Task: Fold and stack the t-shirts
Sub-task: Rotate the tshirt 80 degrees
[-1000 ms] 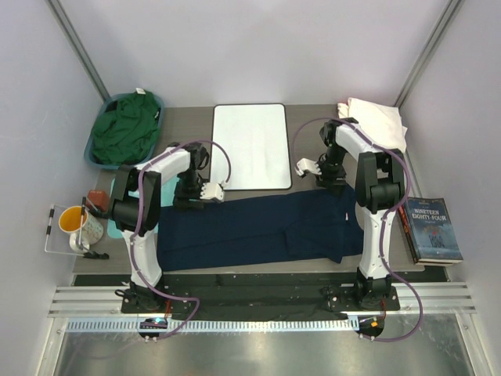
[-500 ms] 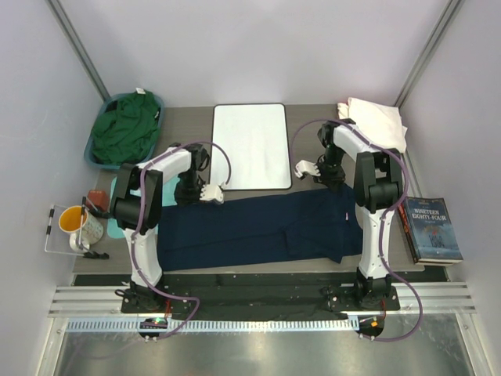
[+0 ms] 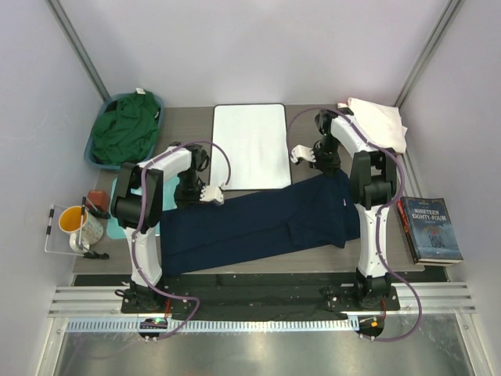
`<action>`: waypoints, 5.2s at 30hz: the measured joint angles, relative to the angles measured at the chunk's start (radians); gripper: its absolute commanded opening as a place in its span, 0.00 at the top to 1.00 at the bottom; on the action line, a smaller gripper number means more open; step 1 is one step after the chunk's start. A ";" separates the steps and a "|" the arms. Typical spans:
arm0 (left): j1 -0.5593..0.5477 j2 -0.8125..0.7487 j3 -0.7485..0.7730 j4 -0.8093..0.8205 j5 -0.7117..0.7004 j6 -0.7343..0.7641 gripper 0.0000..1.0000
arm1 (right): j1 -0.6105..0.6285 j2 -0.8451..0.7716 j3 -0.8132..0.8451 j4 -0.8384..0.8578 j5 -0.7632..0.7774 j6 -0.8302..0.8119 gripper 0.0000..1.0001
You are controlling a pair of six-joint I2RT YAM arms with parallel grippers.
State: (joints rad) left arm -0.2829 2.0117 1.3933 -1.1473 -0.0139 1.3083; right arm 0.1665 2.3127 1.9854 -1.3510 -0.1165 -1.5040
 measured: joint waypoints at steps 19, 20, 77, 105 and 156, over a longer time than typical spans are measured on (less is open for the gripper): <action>0.000 -0.070 0.003 -0.042 0.068 -0.045 1.00 | 0.087 0.032 0.166 0.102 0.023 0.035 0.99; 0.000 -0.090 0.000 -0.045 0.071 -0.047 1.00 | 0.087 0.032 0.166 0.101 0.026 0.033 0.99; -0.094 -0.362 -0.194 -0.135 0.093 -0.071 0.78 | 0.284 0.467 0.418 1.431 0.047 0.138 0.27; 0.089 -0.671 -0.405 0.426 -0.126 -0.396 0.81 | 0.332 -0.499 -0.418 1.055 -0.066 0.510 0.97; -0.090 -0.625 -0.119 0.433 -0.293 -0.388 0.71 | 0.438 -0.642 -0.967 0.652 -0.080 0.468 0.74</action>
State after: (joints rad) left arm -0.3729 1.3865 1.2747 -0.7139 -0.3065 0.9199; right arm 0.6048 1.6703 1.0180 -0.6987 -0.1967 -1.0359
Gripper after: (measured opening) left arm 0.074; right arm 0.120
